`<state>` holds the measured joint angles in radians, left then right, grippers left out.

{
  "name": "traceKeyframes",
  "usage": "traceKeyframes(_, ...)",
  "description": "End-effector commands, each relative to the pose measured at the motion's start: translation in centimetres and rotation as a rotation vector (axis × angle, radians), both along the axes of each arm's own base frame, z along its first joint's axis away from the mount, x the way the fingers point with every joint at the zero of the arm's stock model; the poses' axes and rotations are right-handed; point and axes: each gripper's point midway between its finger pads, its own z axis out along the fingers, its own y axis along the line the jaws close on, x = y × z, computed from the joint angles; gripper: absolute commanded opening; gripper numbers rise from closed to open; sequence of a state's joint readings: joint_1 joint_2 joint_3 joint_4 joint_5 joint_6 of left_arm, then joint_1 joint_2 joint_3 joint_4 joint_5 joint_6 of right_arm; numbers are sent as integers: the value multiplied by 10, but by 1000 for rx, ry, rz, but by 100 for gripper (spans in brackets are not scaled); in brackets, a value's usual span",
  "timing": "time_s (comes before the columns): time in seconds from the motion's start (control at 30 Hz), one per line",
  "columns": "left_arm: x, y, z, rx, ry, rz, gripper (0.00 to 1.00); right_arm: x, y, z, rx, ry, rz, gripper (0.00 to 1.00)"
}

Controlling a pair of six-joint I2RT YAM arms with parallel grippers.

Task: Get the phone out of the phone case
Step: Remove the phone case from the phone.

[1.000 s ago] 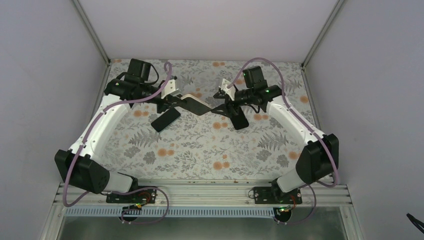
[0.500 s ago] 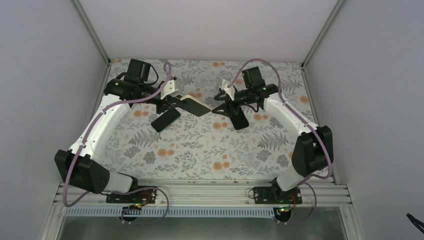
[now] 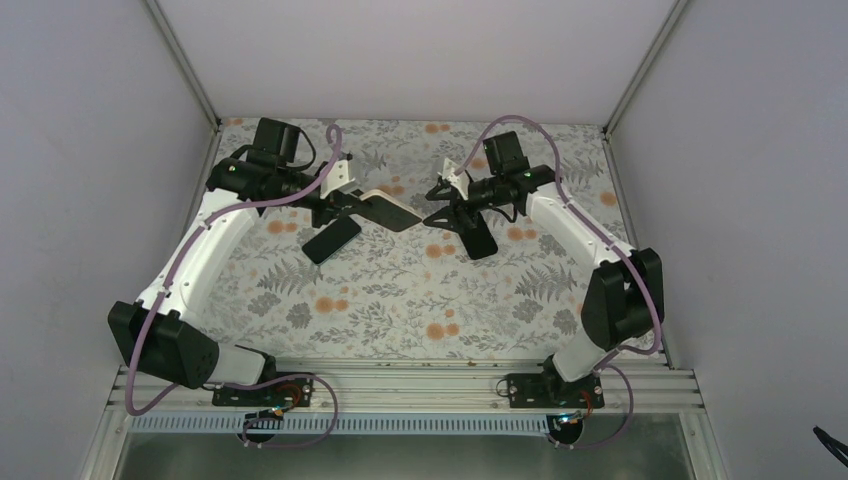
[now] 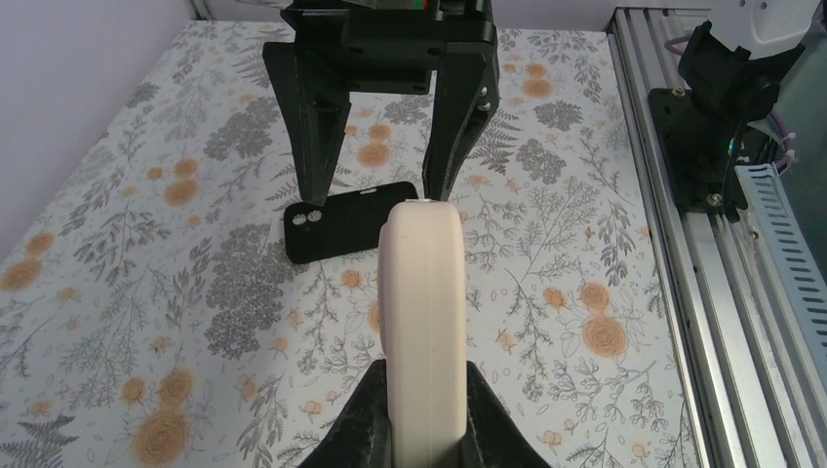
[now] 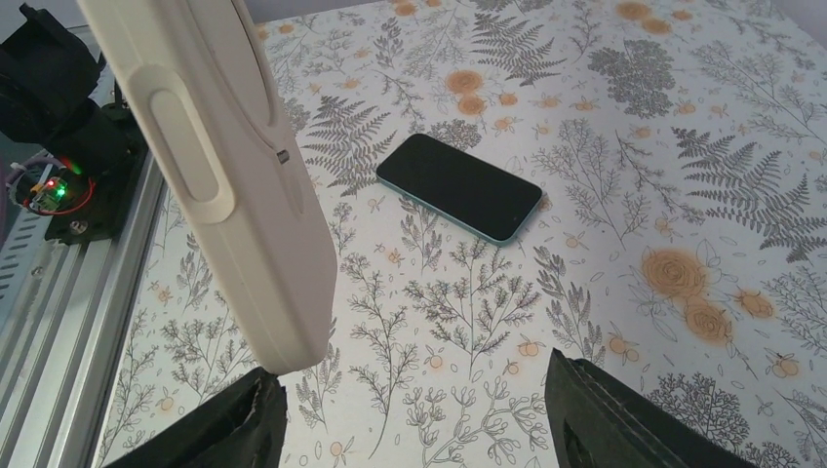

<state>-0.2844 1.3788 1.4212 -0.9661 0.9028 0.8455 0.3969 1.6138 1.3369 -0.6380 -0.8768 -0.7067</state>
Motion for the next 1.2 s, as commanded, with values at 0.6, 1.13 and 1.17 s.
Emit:
traceKeyframes(0.6, -38, -9, 28, -132, 16, -172, 2, 80, 13, 27, 2, -118, -143, 65)
traceKeyframes(1.13, -34, -11, 19, -130, 19, -166, 2, 50, 47, 38, 15, -118, -1, 70)
traceKeyframes(1.17, -33, -11, 19, -130, 19, -165, 2, 39, 53, 38, 15, -125, 23, 71)
